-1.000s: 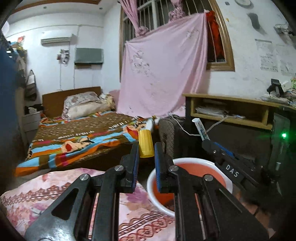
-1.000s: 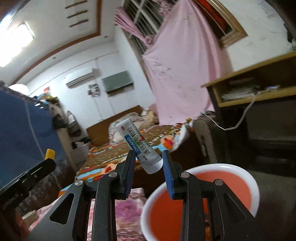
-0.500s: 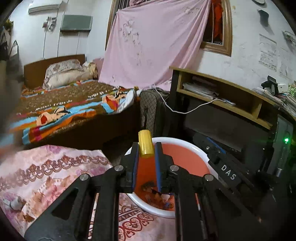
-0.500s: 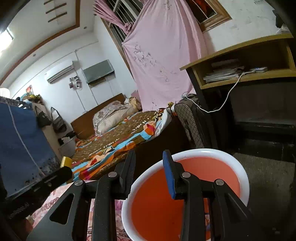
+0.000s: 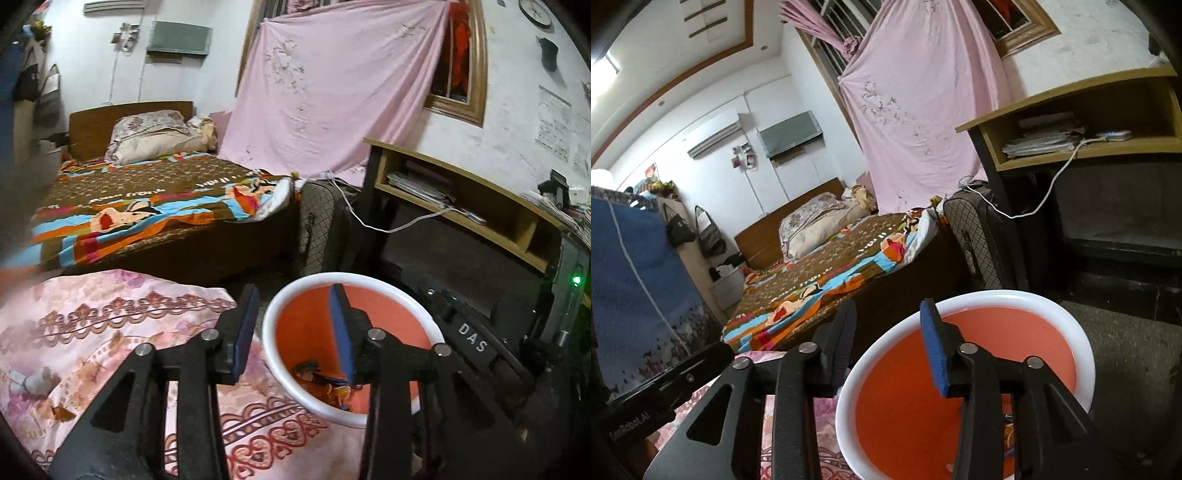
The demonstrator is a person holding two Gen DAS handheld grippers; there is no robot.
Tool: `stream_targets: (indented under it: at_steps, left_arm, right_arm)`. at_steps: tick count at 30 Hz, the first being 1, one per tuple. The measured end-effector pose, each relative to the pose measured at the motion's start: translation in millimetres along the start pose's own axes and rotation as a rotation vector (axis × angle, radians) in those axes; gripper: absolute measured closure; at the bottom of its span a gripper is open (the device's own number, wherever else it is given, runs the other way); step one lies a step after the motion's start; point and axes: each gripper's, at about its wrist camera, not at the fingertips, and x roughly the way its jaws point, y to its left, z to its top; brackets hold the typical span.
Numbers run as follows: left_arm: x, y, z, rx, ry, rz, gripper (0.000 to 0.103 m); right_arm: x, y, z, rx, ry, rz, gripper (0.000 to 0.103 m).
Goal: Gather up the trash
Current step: 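Carry both items over the orange basin and open both tools to drop them, then move both open tools back over the grey cloth on the quilt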
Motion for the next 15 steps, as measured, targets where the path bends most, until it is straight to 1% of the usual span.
stream_targets:
  at_steps: [9, 14, 15]
  left_arm:
    - [-23.2, 24.3, -1.4, -0.053, -0.063, 0.09, 0.065]
    - [-41.2, 40.2, -5.7, -0.077, -0.092, 0.144, 0.058]
    - [-45.3, 43.2, -6.6, -0.081, -0.101, 0.155, 0.058]
  right_arm:
    - [-3.4, 15.7, -0.6, -0.046, -0.023, 0.034, 0.056]
    - [-6.2, 28.7, -3.4, -0.075, -0.04, 0.049, 0.054]
    - [-6.7, 30.9, -3.8, -0.079, -0.044, 0.051, 0.052]
